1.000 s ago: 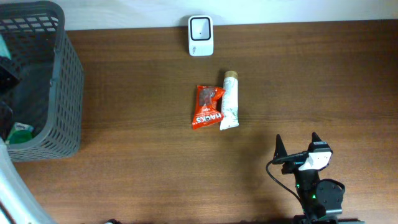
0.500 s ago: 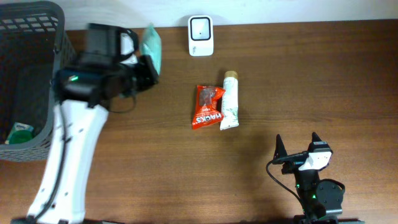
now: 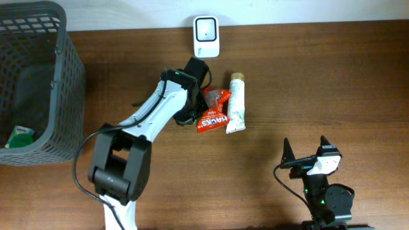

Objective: Scan the item barcode
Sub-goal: 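Carry the mint-green packet out and place it left of the red bag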

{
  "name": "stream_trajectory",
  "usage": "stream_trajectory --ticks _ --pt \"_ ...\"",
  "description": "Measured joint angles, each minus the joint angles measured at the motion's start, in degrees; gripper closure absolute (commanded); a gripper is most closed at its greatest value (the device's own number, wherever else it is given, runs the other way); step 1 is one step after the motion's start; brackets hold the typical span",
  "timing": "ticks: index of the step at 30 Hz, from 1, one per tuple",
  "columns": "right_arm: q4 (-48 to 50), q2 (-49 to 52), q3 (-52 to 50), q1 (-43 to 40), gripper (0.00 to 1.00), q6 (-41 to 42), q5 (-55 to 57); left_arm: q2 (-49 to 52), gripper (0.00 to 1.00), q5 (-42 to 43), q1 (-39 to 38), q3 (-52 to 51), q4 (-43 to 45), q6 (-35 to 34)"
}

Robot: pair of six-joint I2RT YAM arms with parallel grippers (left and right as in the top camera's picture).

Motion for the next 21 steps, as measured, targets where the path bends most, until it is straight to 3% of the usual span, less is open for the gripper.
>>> stream_trajectory --ticks 1,2,5,8,15,19,21 --pt "0.00 0.00 0.00 0.00 0.02 0.02 0.00 0.46 0.31 0.02 -0.11 0.00 0.20 -0.13" --pt "0.00 0.00 0.00 0.00 0.02 0.00 0.00 0.55 0.20 0.00 -0.42 0.00 0.17 0.04" --pt "0.00 0.00 0.00 0.00 0.01 0.00 0.00 0.55 0.21 0.17 -1.86 0.00 0.79 1.29" --pt "0.00 0.00 0.00 0.00 0.02 0.00 0.00 0.85 0.28 1.33 -2.14 2.71 -2.23 5.90" --pt "0.02 0.00 0.00 0.00 0.02 -0.02 0.00 1.22 0.31 2.60 -0.44 29.05 -19.37 20.09" --pt "0.02 0.00 -0.02 0.00 0.01 0.02 0.02 1.20 0.19 -4.74 2.84 45.51 -33.27 23.54" --pt "0.00 0.00 -0.02 0.00 0.01 0.00 0.00 1.27 0.01 -7.87 6.73 53.68 -38.51 24.37"
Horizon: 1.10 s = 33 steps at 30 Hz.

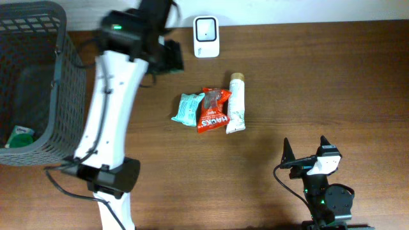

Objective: Scan the item barcode
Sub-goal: 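Carry the mint-green packet out and place it left of the red bag, then reach the left gripper into the basket and grasp the Kleenex tissue pack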

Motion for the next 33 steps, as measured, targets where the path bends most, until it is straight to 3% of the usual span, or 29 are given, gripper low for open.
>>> stream_trajectory --ticks 1,4,7,13,18,22,33 --pt "0.00 0.00 0.00 0.00 0.02 0.02 0.00 -0.44 0.01 -1.68 4.02 5.25 -0.59 0.61" --pt "0.02 0.00 0.00 0.00 0.01 0.00 0.00 -1.95 0.01 -2.21 10.14 6.99 -0.70 1.09" --pt "0.00 0.00 0.00 0.00 0.02 0.00 0.00 -5.05 0.01 -3.04 21.44 7.02 -0.72 1.73" --pt "0.00 0.00 0.00 0.00 0.01 0.02 0.00 -7.76 0.01 -3.98 39.10 7.32 -0.61 10.16" --pt "0.00 0.00 0.00 0.00 0.01 -0.02 0.00 -7.76 0.00 -4.02 50.51 7.13 7.93 12.17" --pt "0.00 0.00 0.00 0.00 0.01 0.04 0.00 -6.99 0.01 -3.93 53.44 4.22 9.05 15.78" --pt "0.00 0.00 0.00 0.00 0.01 0.04 0.00 -1.86 0.06 -6.88 53.35 -18.32 25.99 29.86"
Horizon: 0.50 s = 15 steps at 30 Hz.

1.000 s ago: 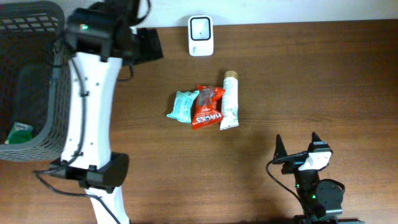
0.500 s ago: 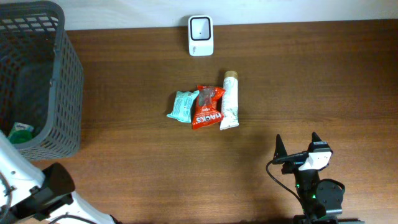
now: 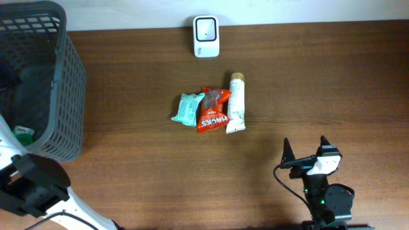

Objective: Scan the item barcode
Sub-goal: 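Reach the left gripper into the basket and grasp the Kleenex tissue pack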

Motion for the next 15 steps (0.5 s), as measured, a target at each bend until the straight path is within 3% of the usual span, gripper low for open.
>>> stream_trajectory --ticks 6,11,15 --pt "0.00 0.00 0.00 0.00 0.02 0.00 0.00 0.07 0.10 -0.55 0.00 -11.96 9.68 12.57" --pt "0.00 0.00 0.00 0.00 0.02 -0.02 0.00 0.07 0.13 -0.59 0.02 -21.59 10.95 27.91" --pt "0.00 0.00 0.00 0.00 0.01 -0.04 0.00 0.07 0.16 -1.03 0.07 -27.54 12.74 34.73"
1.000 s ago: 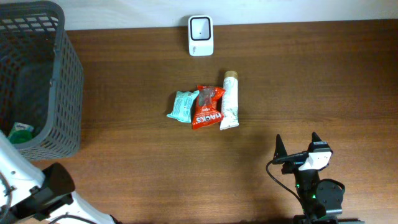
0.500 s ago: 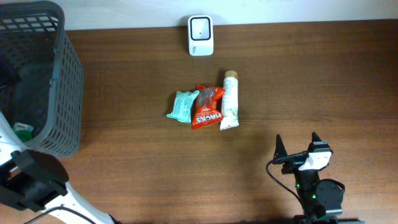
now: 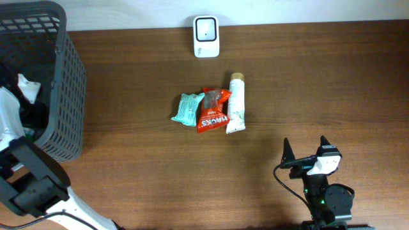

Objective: Scan the item barcode
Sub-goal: 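Reach the left gripper into the basket and grasp the Kleenex tissue pack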

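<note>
The white barcode scanner (image 3: 206,36) stands at the table's far edge. In the middle lie a teal packet (image 3: 187,108), a red snack packet (image 3: 211,110) and a white tube (image 3: 236,112), side by side. My left arm (image 3: 7,118) reaches over the near wall of the grey basket (image 3: 61,76) at the far left. Its gripper end sits inside the basket around a white shape (image 3: 28,87), and the fingers are not clear. My right gripper (image 3: 305,148) stands open and empty near the front right, away from the items.
The tall mesh basket fills the left back corner, with dark contents low inside. The left arm's black base (image 3: 35,185) sits in front of it. Bare brown table lies between the items and both arms.
My left arm has shifted a little to the right inside the basket, and a white shape now shows at its end. The items, the scanner and the right arm have not moved.
My left gripper was down at the left side of the item pile, covering the teal packet. Then it was raised just left of the scanner, with the teal packet uncovered. Then the arm was at the left edge by the basket, and now reaches inside it.
</note>
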{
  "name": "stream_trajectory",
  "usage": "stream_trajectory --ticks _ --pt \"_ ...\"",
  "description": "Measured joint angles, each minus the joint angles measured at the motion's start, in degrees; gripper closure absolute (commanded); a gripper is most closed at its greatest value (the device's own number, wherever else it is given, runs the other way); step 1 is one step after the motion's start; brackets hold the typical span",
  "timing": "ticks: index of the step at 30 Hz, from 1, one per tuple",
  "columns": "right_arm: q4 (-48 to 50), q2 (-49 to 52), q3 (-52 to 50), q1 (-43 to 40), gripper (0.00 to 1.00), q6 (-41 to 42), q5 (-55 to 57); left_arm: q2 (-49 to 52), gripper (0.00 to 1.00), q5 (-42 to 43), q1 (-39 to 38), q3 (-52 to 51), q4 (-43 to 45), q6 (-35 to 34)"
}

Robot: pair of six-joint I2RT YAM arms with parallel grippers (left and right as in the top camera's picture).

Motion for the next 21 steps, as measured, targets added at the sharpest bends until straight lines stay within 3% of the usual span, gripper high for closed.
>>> stream_trajectory --ticks 10,16,18,19,21 --pt "0.00 0.00 0.00 0.00 0.01 0.00 0.00 0.00 0.22 -2.29 5.31 -5.60 2.75 7.85" --pt "0.00 0.00 0.00 0.00 0.02 0.02 0.00 -0.02 0.25 -2.95 5.25 -12.11 13.20 10.40" --pt "0.00 0.00 0.00 0.00 0.01 -0.02 0.00 -0.04 0.34 -3.41 5.25 -12.39 15.21 10.62" --pt "0.00 0.00 0.00 0.00 0.02 -0.02 0.00 -0.04 0.46 -3.56 5.25 -12.44 16.02 10.75" --pt "0.02 0.00 0.00 0.00 0.01 0.02 0.00 -0.17 0.83 -3.52 5.18 -12.41 16.87 11.04"
